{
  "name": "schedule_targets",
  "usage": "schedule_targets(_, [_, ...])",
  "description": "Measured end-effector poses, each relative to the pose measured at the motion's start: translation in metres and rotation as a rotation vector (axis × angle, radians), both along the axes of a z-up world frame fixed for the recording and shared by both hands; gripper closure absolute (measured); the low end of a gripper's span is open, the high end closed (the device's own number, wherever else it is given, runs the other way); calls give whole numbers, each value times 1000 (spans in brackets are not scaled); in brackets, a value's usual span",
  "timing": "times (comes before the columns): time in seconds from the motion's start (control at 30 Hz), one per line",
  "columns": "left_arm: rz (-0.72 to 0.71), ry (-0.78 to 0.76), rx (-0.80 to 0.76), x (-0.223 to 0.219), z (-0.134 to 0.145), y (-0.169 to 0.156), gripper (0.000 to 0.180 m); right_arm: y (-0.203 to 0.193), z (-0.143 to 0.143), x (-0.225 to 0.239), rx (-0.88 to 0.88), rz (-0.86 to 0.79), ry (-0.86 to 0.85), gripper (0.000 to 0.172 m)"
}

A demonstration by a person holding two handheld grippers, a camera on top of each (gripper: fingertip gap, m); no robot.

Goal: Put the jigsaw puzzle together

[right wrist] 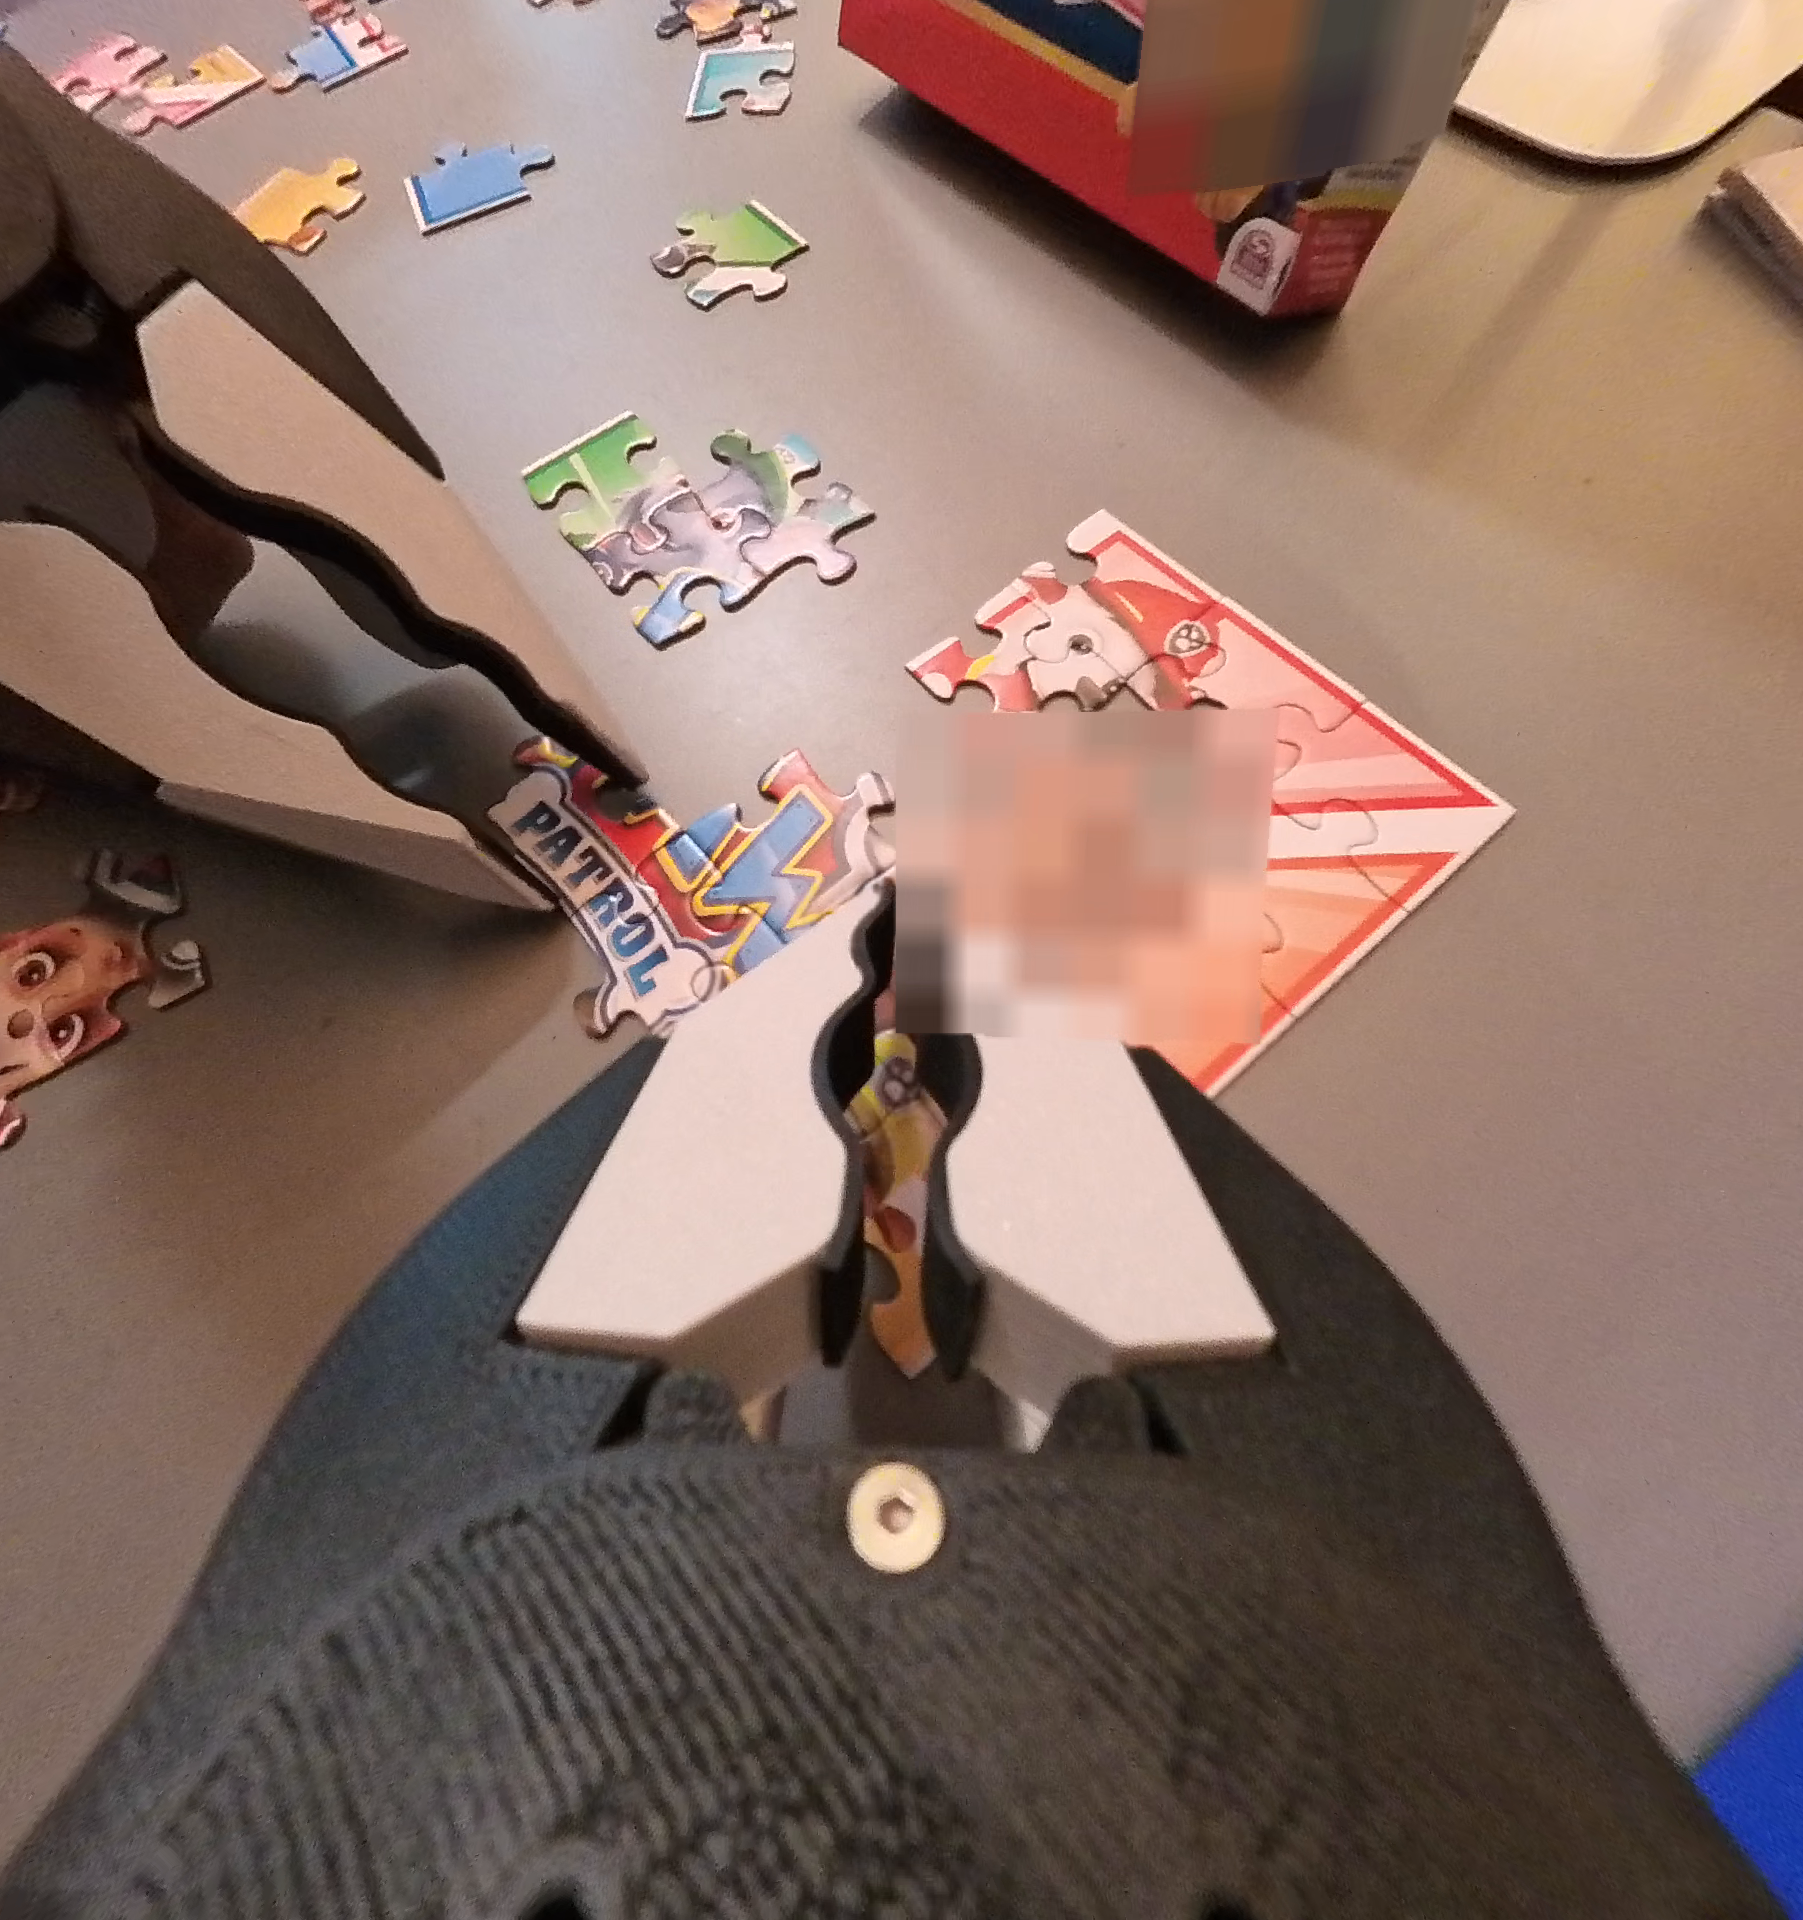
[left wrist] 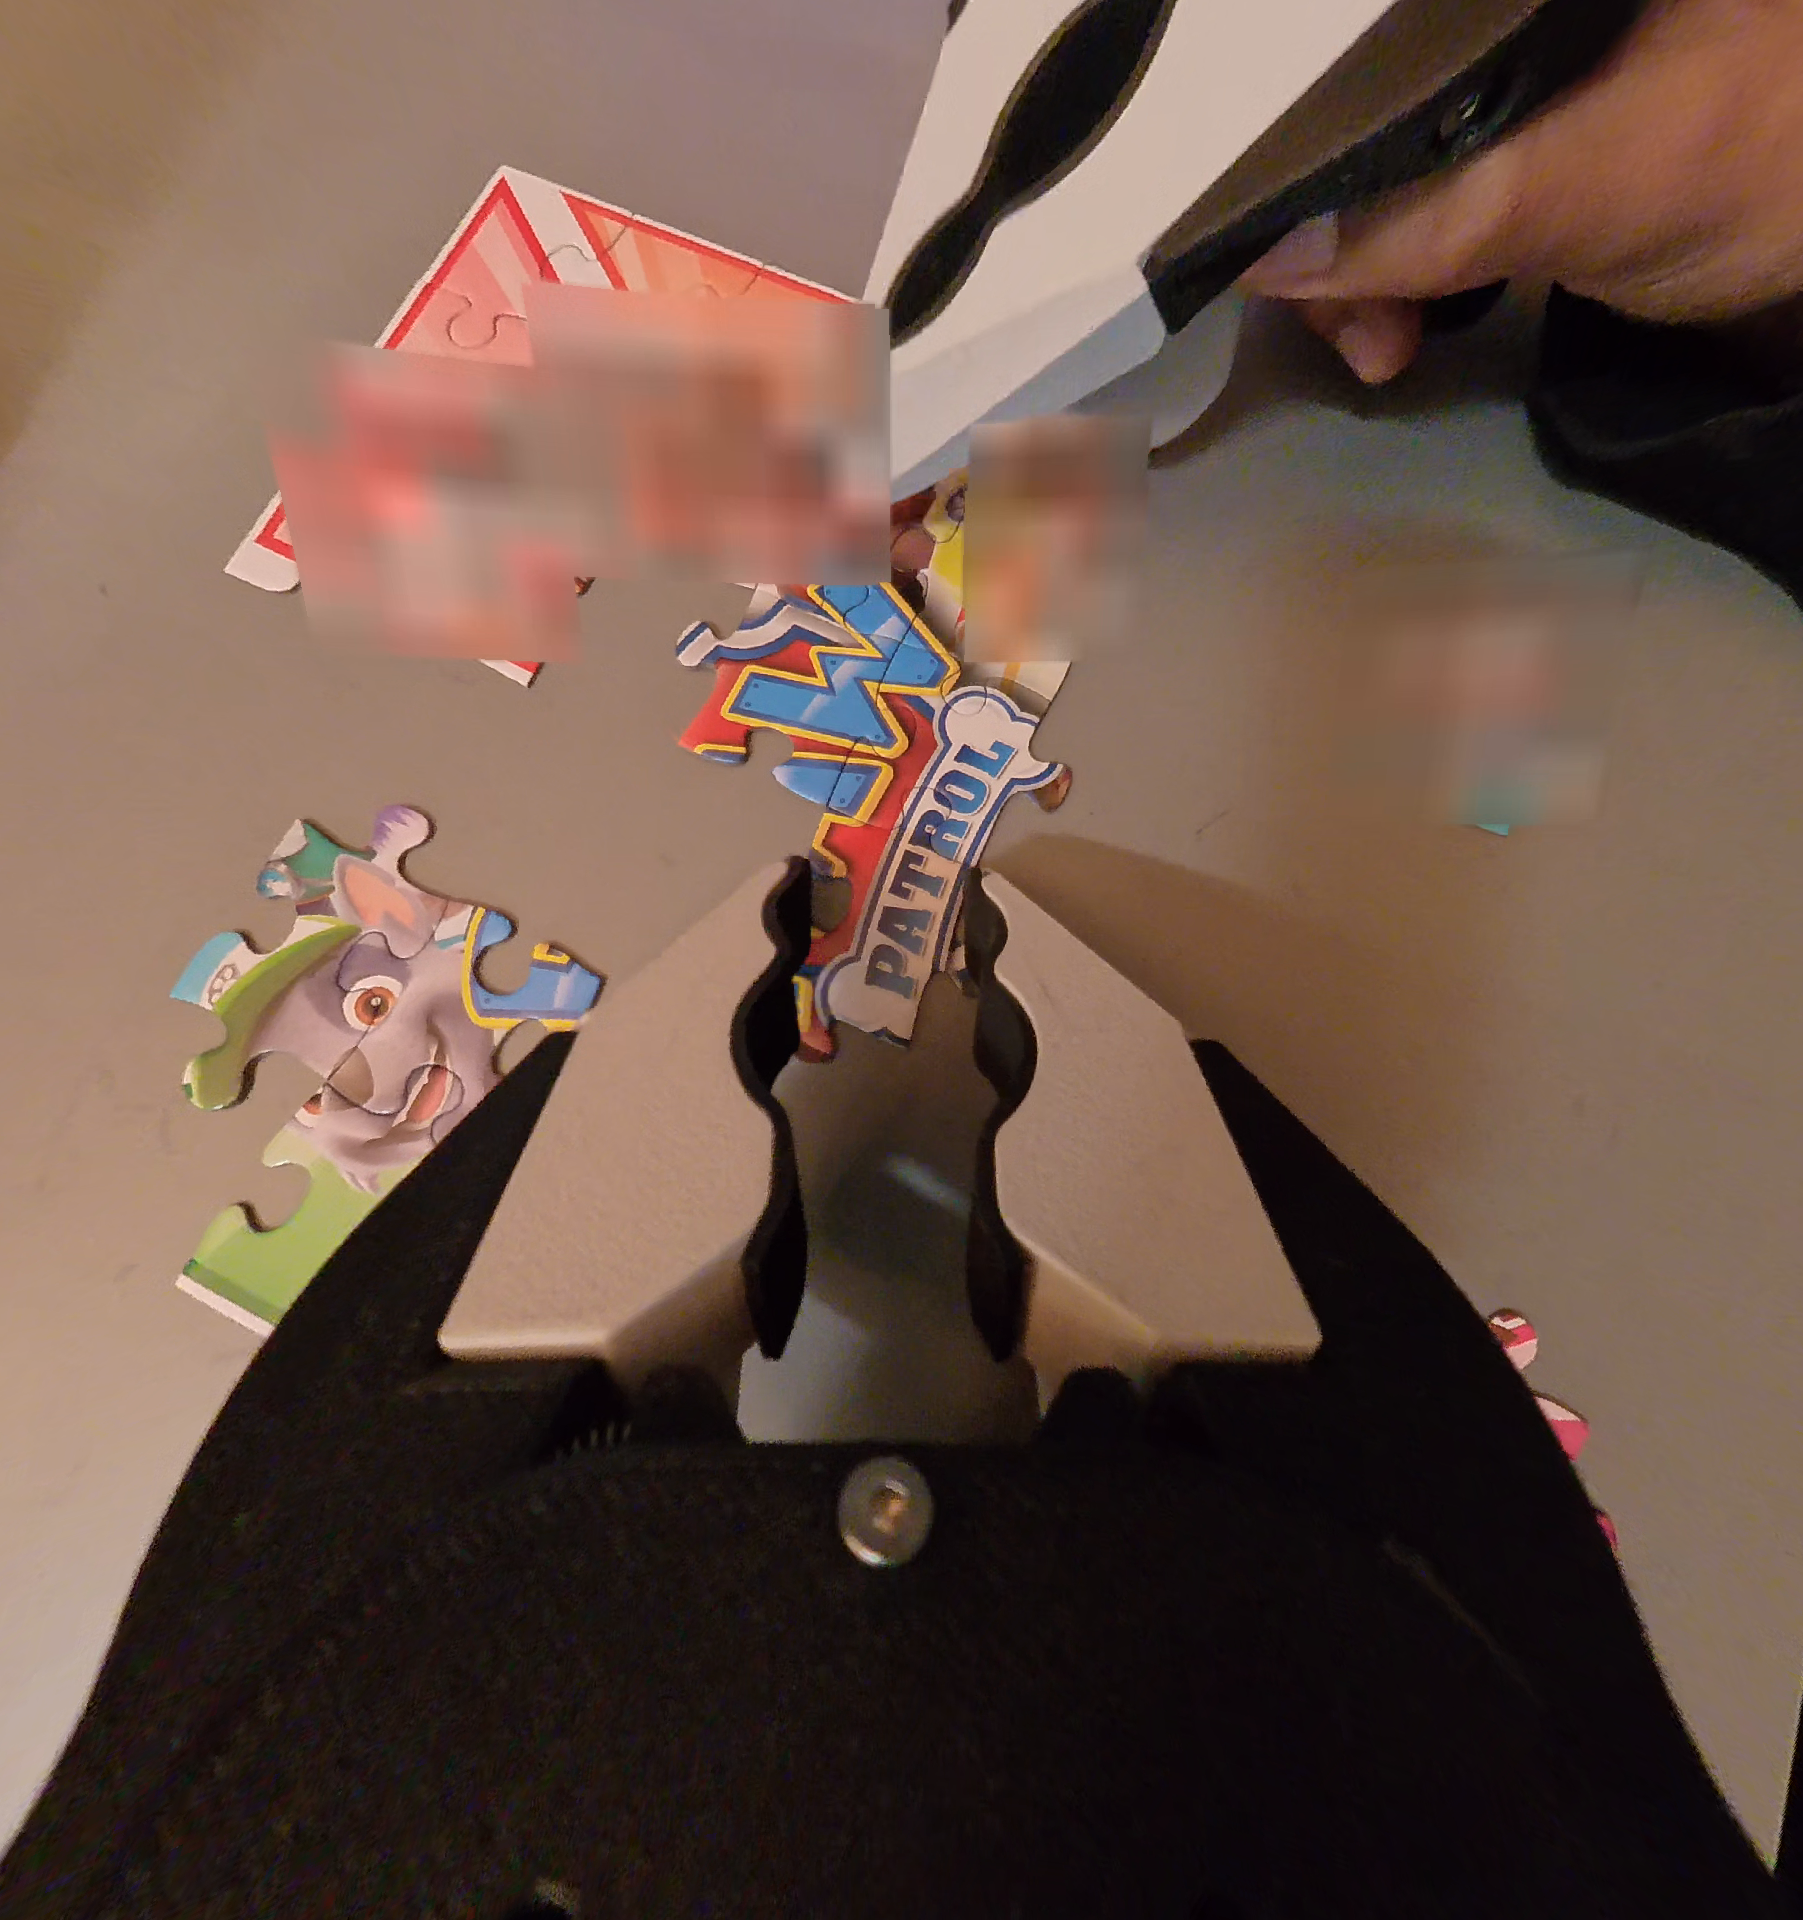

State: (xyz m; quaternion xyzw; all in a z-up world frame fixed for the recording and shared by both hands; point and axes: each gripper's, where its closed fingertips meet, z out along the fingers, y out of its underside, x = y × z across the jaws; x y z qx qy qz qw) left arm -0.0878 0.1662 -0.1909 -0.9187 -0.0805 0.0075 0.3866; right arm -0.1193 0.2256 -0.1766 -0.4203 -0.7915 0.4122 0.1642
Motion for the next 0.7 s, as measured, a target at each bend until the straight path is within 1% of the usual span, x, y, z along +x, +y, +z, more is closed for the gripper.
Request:
schedule_targets(0.1, [2, -5, 6, 0, 1, 0, 153, -1, -12, 1, 65, 5, -35, 172])
schedule_targets(0.33, [5, 2, 7, -1, 1, 1, 153, -12, -3, 2, 43, 49, 14, 172])
schedule_targets(0.4, [10, 1, 11, -2, 2, 0, 153, -16, -4, 3, 55, 66, 20, 172])
schedule_targets(0.5, [19, -1, 6, -4, 1, -1, 153, -19, -12, 4, 102, 75, -1, 172])
schedule_targets(0.6, [24, 3, -2, -6, 0, -3, 155, -20, -12, 4, 109, 79, 1, 172])
schedule_targets(0.7, [38, -13, 21, -9, 4, -4, 158, -22, -6, 4, 93, 91, 31, 172])
